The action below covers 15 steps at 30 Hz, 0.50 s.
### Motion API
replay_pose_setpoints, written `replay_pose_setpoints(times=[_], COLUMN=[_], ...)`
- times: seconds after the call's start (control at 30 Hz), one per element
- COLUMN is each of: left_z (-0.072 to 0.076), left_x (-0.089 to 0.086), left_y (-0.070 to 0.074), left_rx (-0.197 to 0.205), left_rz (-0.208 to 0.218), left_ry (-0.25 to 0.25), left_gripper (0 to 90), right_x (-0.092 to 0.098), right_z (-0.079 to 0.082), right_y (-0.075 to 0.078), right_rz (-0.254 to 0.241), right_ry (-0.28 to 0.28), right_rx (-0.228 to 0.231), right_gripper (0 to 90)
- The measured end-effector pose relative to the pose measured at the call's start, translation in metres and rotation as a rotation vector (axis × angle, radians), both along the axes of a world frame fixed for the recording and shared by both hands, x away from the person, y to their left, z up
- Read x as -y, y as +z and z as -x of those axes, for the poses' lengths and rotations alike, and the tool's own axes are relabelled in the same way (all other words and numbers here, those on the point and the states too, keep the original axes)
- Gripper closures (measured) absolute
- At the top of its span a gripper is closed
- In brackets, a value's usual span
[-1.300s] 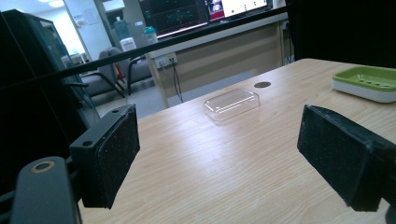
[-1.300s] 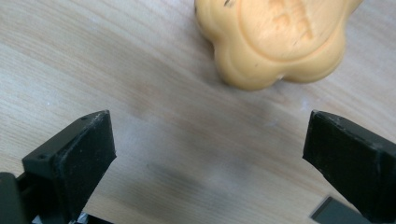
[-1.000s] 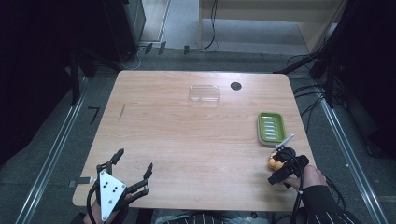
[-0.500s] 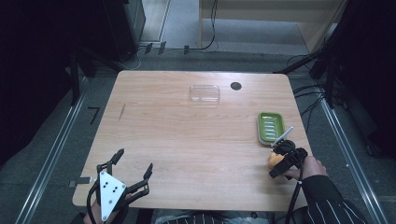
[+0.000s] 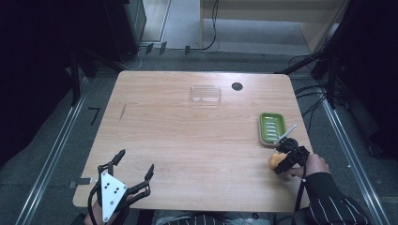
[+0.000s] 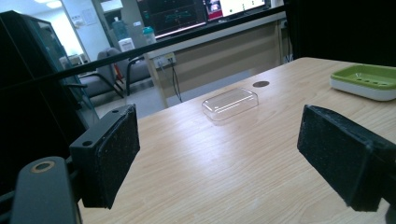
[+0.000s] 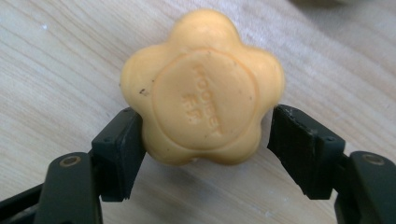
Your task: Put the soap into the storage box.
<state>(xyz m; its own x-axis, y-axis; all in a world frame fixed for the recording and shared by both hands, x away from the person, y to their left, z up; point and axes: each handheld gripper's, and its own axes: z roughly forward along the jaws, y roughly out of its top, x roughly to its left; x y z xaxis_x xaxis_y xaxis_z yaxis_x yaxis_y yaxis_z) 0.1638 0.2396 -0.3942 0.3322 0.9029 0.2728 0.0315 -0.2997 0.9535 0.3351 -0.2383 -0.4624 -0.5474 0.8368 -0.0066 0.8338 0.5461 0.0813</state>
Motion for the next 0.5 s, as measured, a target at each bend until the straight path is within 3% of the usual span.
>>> replay_pose_setpoints(times=[0.23,0.5], left_z=[0.0003,0.0005], left_x=[-0.0011,-0.0012], left_y=[0.0002,0.0003], left_rx=[0.002,0.001], left_rz=[0.007,0.009], left_ry=[0.002,0.005], left_gripper=[13.0,13.0], right_x=[-0.0052,-0.0059], right_z=[0.0023,0.0064], right_y=[-0.0036,-0.0048], right_rz=[0.023,0.027], right_ry=[0.002,-0.006], right_rx=[-0.002,0.025], right_gripper=[38.4,39.3])
